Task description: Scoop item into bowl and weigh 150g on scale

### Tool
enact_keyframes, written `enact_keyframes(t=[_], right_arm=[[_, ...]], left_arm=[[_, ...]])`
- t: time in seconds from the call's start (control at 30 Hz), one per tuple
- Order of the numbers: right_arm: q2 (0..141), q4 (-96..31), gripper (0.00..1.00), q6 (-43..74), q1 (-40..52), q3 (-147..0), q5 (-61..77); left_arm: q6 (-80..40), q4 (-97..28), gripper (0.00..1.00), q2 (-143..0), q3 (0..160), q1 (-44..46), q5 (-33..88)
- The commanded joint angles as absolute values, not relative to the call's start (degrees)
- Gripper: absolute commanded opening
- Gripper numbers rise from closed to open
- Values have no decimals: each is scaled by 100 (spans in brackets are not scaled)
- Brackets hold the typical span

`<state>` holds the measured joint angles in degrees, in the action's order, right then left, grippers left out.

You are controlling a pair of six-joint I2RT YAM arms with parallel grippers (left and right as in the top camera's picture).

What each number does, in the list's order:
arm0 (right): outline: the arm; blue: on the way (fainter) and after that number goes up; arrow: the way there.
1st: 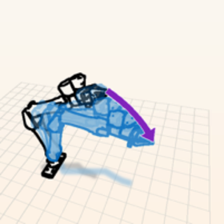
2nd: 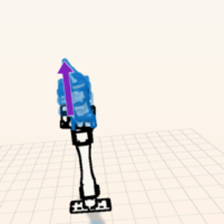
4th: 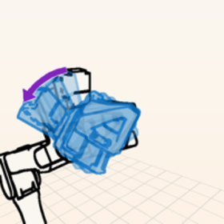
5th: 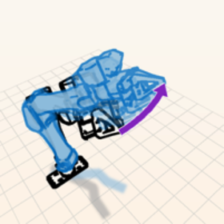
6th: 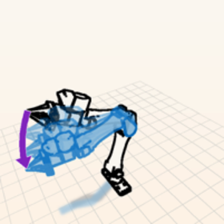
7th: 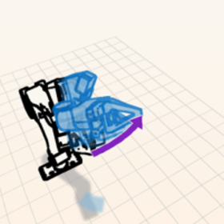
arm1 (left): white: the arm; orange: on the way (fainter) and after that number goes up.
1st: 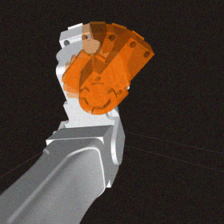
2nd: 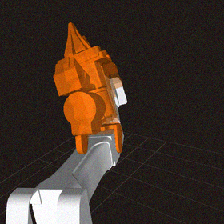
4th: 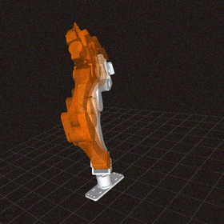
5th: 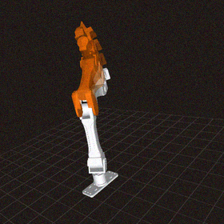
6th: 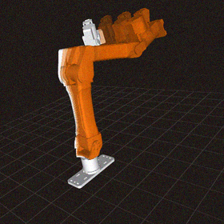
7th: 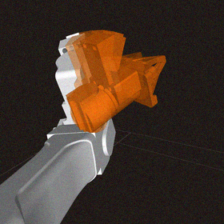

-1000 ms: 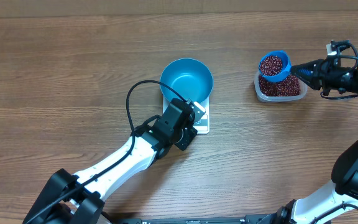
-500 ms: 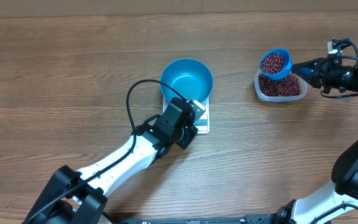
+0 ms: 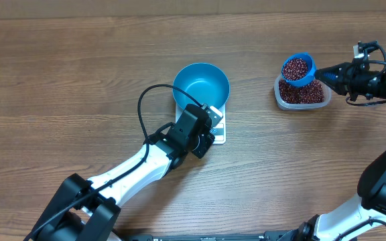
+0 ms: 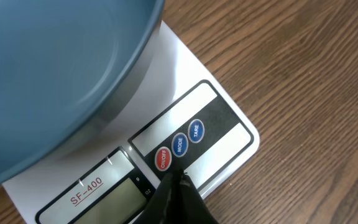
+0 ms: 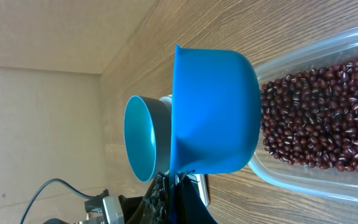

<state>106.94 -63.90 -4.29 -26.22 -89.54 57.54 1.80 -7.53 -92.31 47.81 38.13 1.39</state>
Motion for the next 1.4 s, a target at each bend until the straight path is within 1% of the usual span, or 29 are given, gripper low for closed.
enact_keyframes(t=[0.0, 0.5, 1.37], right_arm=[[10652, -6359, 4, -504, -2637, -8932, 5743], [10652, -6372, 4, -504, -2633, -8932, 5697], [10652, -6372, 4, -504, -2633, -8932, 5638]], left_arm=[[148, -655, 4, -9500, 4807, 3782, 58], [148, -414, 4, -9778, 4816, 3778, -3], [148, -220, 4, -9865, 4816, 3656, -36]])
